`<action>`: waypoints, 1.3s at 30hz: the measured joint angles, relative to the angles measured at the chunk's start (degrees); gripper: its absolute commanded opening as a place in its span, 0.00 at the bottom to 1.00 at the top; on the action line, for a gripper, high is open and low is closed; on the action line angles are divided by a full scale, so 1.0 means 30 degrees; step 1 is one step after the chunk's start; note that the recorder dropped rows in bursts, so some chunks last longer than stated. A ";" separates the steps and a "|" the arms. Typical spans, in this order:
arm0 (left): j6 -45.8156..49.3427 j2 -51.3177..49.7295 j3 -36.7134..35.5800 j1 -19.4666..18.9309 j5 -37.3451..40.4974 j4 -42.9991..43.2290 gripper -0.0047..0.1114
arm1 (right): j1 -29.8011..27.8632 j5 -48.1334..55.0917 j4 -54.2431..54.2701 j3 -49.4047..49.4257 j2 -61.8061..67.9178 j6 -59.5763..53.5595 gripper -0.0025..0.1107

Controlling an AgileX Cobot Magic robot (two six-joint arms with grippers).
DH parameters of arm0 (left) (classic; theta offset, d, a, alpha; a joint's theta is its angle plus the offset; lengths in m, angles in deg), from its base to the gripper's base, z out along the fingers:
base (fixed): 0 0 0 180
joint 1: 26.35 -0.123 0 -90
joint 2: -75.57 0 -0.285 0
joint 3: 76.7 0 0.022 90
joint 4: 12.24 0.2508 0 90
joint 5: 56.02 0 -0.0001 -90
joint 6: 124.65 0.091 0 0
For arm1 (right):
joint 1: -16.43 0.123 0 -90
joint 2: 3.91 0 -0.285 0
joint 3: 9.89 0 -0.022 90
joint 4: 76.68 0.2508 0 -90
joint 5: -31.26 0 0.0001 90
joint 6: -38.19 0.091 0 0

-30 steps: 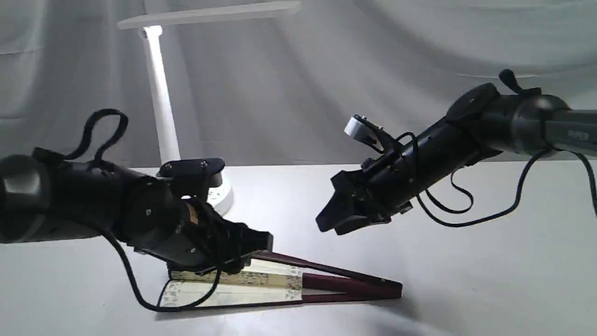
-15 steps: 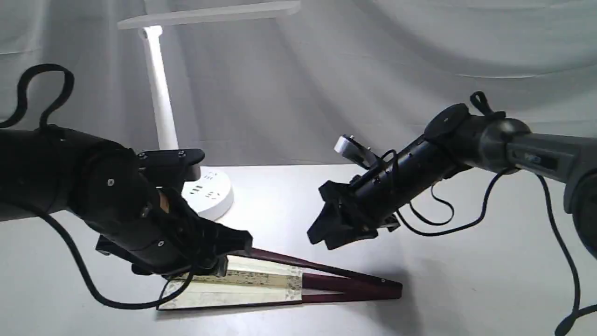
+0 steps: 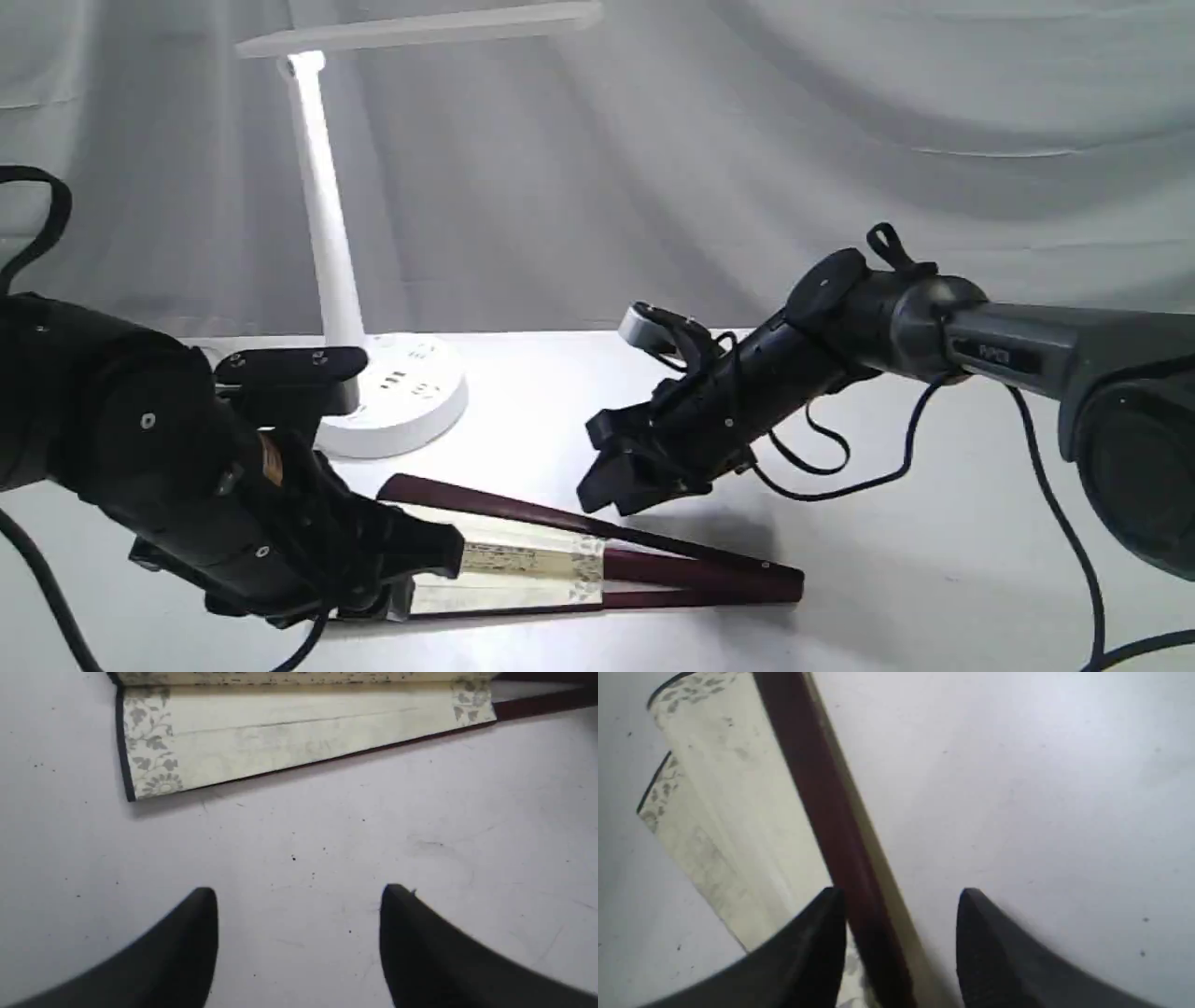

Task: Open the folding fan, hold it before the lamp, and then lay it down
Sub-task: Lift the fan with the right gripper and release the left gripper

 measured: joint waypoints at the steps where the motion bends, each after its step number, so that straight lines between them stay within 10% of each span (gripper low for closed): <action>1: 0.0000 0.0042 -0.0035 0.0000 0.0041 0.0000 0.49 | 0.0000 -0.0060 0.0000 0.0000 0.0053 0.0000 0.37; 18: 0.0000 0.0080 -0.0106 0.0000 0.0198 -0.0072 0.49 | 0.0000 0.1008 0.3511 -0.0040 0.1308 -0.0153 0.36; 32: 0.0000 0.0080 -0.0106 0.0000 0.0234 -0.0072 0.49 | 0.0219 0.2796 0.3145 -0.0040 0.1314 -0.0356 0.02; 39: 0.0000 0.0080 -0.0106 0.0000 0.0299 0.0009 0.49 | -0.0458 0.3863 0.3254 -0.0040 0.1314 -0.0579 0.02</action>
